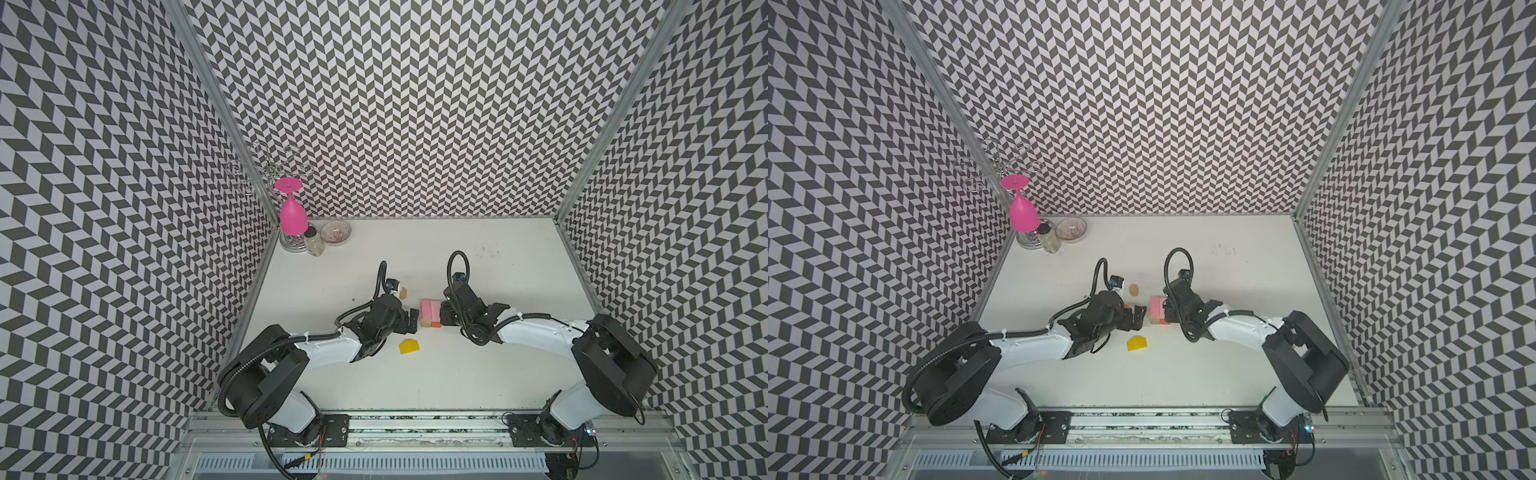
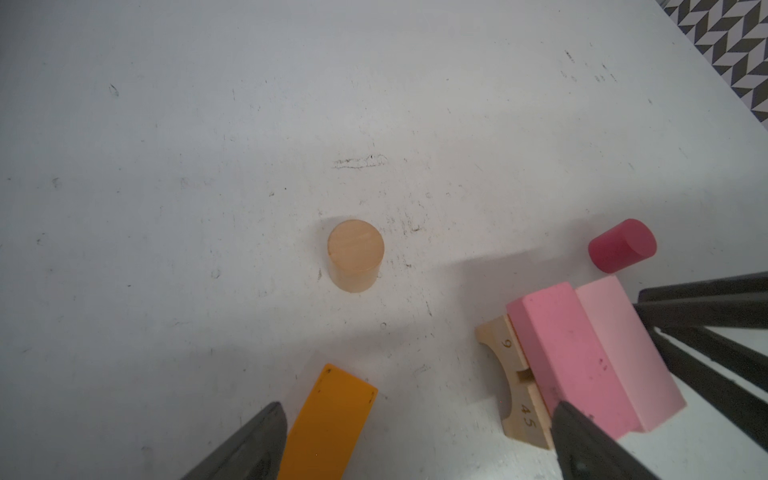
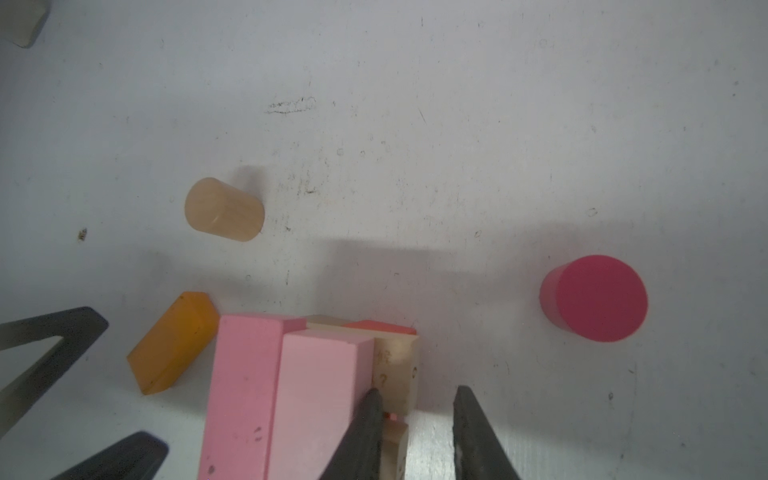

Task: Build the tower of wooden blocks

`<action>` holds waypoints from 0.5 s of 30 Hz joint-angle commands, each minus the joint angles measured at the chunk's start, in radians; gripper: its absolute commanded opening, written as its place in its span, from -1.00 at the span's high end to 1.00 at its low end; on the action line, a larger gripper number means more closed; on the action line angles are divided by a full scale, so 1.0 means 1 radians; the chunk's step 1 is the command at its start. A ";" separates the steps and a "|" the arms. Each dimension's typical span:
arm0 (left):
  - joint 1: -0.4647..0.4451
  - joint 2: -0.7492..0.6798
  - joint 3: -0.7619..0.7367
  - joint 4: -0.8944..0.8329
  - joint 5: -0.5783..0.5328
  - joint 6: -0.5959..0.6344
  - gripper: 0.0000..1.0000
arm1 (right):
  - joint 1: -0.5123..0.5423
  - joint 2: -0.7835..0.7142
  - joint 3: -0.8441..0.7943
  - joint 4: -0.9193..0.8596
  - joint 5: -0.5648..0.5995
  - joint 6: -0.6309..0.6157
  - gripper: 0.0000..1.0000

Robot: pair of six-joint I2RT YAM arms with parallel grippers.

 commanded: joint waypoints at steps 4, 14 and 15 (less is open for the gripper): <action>-0.014 0.041 0.044 0.013 0.010 0.008 -1.00 | 0.008 -0.017 0.010 0.023 0.033 0.013 0.41; -0.026 0.087 0.074 0.011 0.013 0.009 -0.99 | 0.008 -0.019 0.005 0.027 0.029 0.014 0.41; -0.026 0.091 0.076 0.010 0.013 0.009 -1.00 | 0.008 -0.020 0.003 0.027 0.029 0.013 0.41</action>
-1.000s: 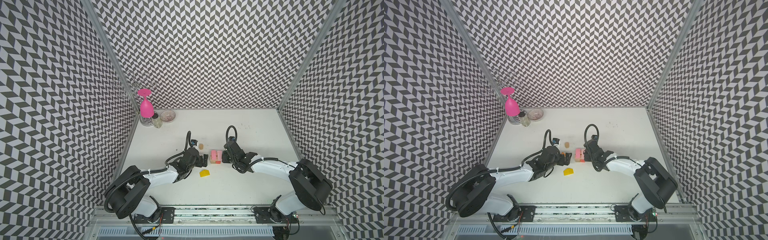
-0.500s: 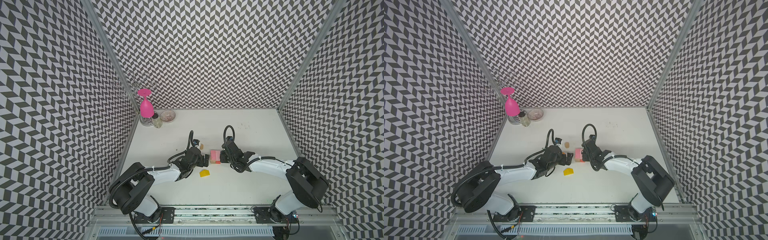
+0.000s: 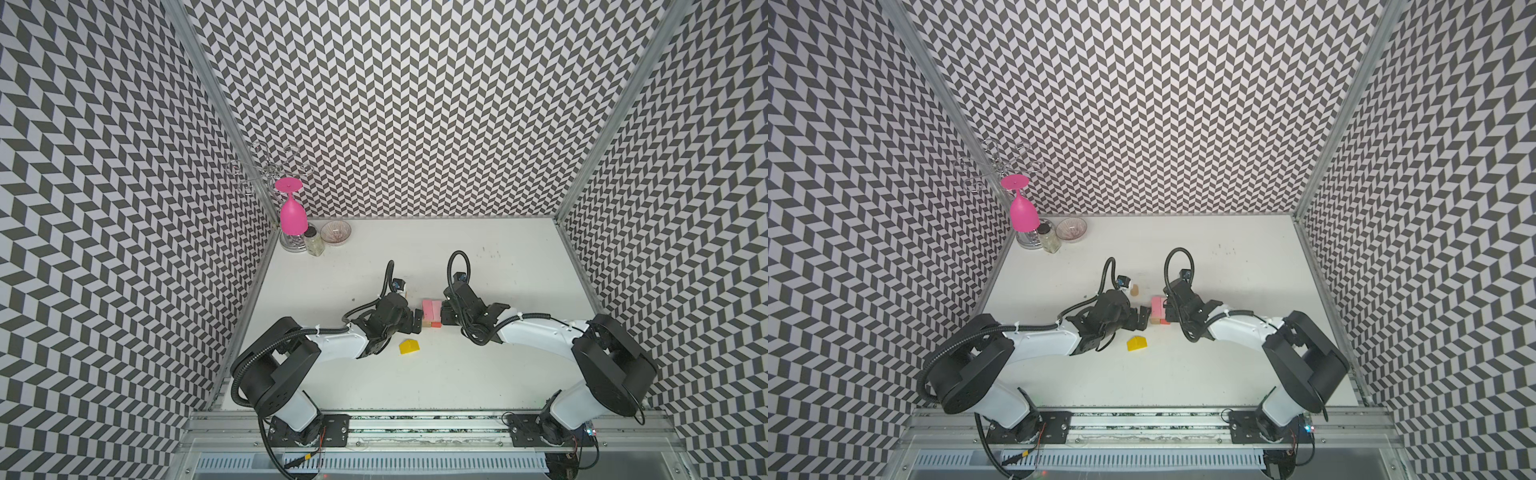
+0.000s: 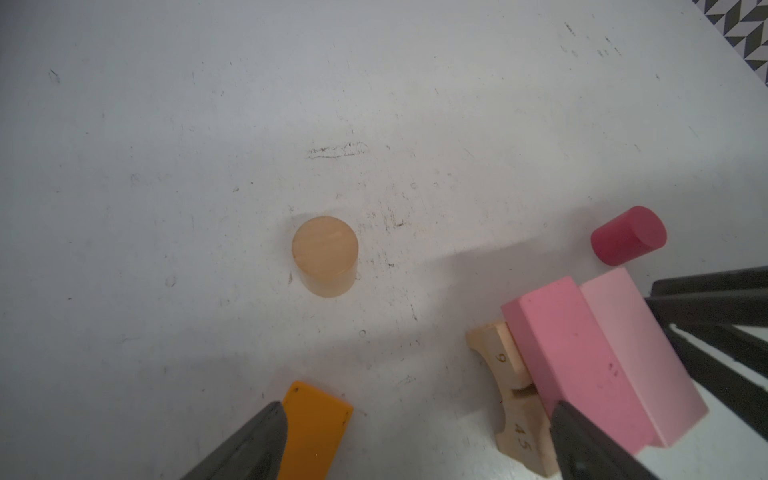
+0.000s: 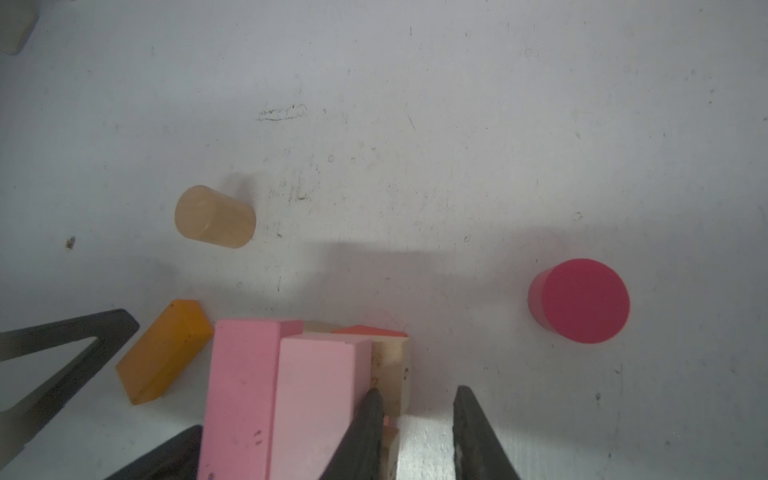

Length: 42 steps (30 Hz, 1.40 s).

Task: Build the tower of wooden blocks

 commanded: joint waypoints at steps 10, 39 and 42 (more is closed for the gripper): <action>-0.012 0.006 0.037 0.000 -0.018 0.004 -0.99 | 0.008 -0.031 -0.004 0.035 0.008 0.018 0.41; 0.050 0.077 0.257 -0.107 -0.130 0.094 -1.00 | 0.008 -0.108 -0.023 0.009 0.084 0.034 0.41; 0.054 0.137 0.311 -0.139 -0.137 0.102 -1.00 | 0.006 -0.124 -0.031 0.005 0.099 0.033 0.40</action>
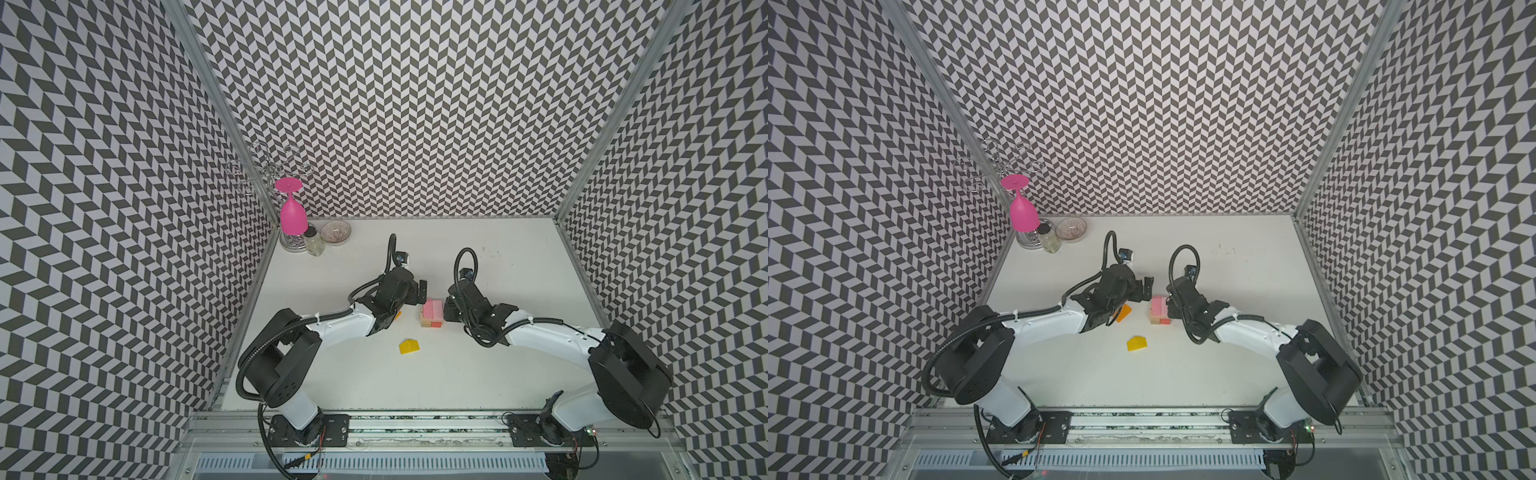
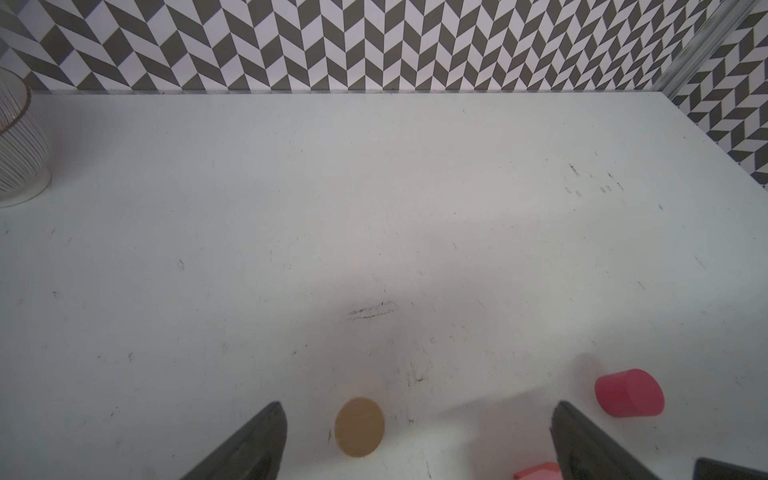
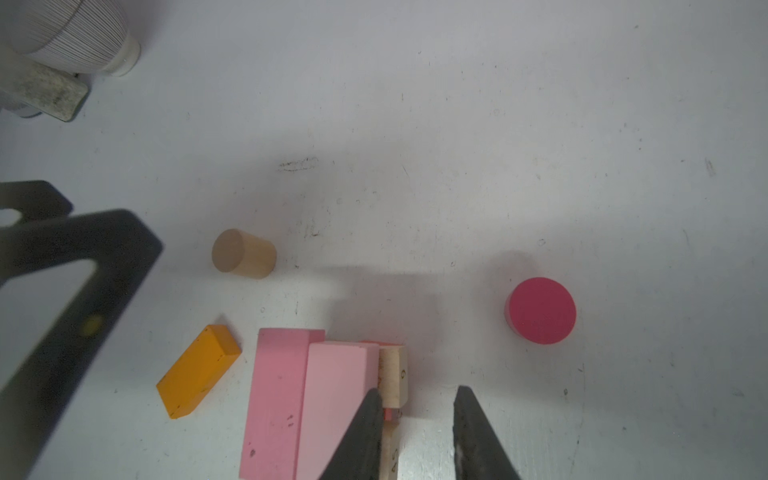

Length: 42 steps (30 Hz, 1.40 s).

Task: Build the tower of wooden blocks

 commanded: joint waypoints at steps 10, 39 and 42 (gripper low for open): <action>0.004 0.160 0.117 -0.099 -0.011 0.040 -0.98 | -0.002 -0.060 -0.035 0.021 0.053 0.006 0.36; -0.026 0.107 0.070 -0.098 0.015 0.031 -0.98 | -0.003 -0.046 -0.043 0.029 0.046 0.005 0.36; -0.031 0.103 0.067 -0.098 0.018 0.031 -0.98 | -0.003 -0.050 -0.045 0.029 0.047 0.005 0.36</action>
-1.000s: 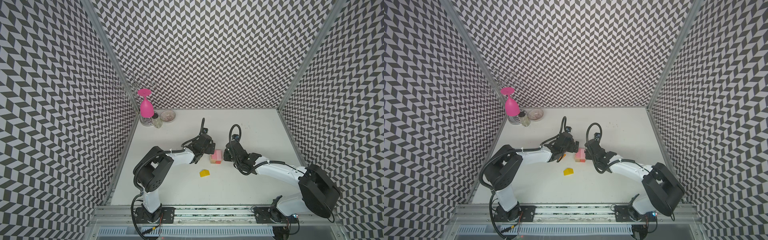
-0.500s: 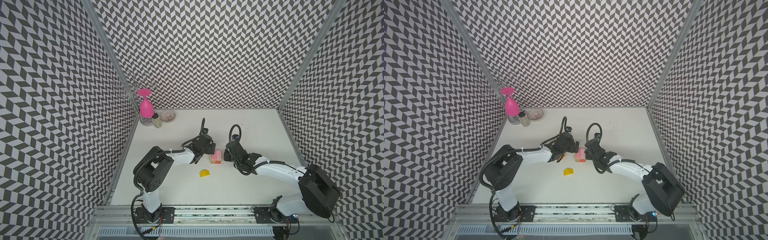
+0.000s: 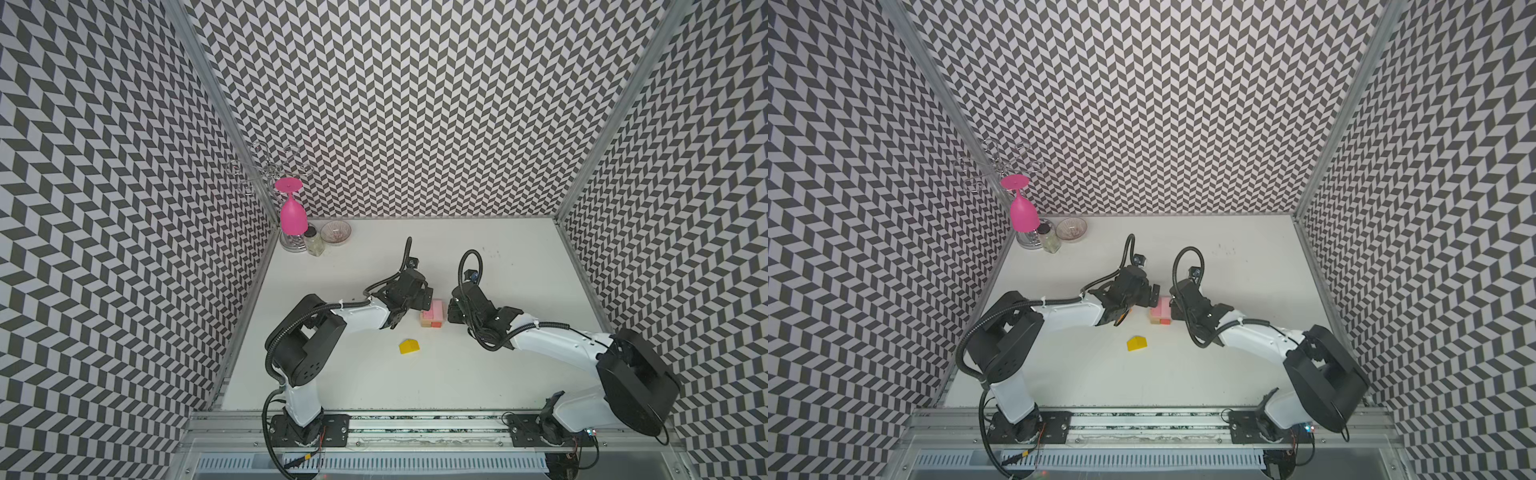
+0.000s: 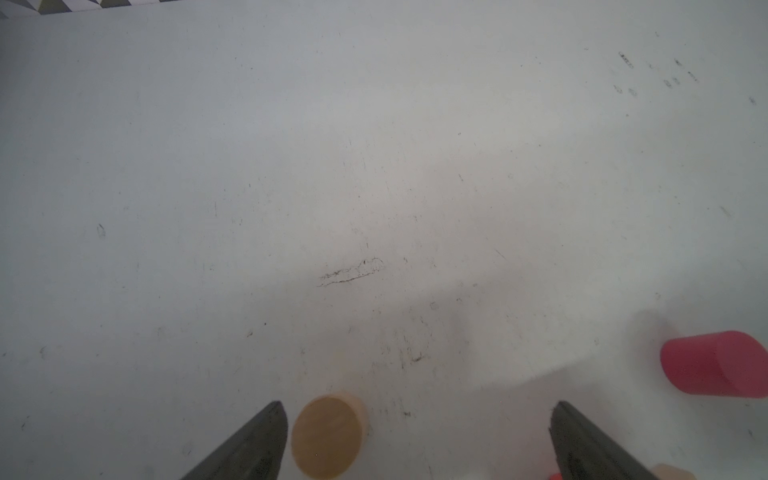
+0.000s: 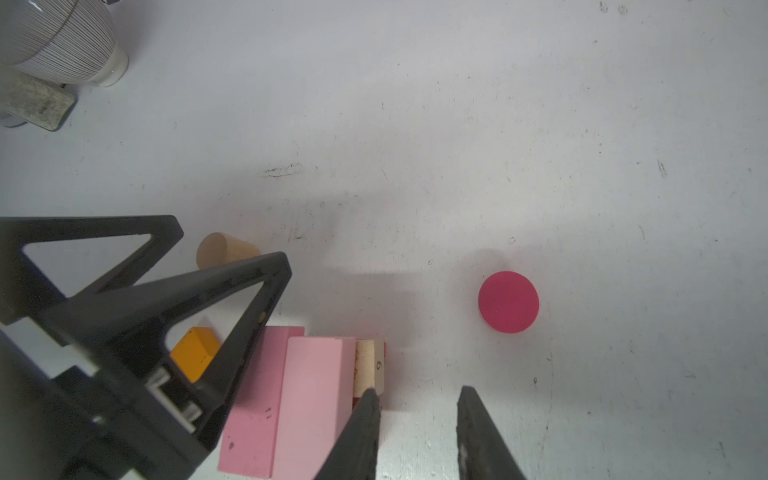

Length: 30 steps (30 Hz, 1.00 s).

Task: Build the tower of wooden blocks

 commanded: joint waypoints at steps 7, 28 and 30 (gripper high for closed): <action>-0.022 -0.051 -0.028 -0.005 0.005 -0.005 -0.98 | -0.001 -0.013 -0.010 0.032 0.017 0.006 0.36; -0.033 -0.077 -0.056 0.001 0.002 -0.011 -0.98 | -0.001 -0.010 -0.013 0.038 0.017 0.007 0.36; -0.035 -0.077 -0.053 -0.001 0.002 -0.009 -0.98 | -0.002 -0.010 -0.013 0.040 0.025 0.009 0.35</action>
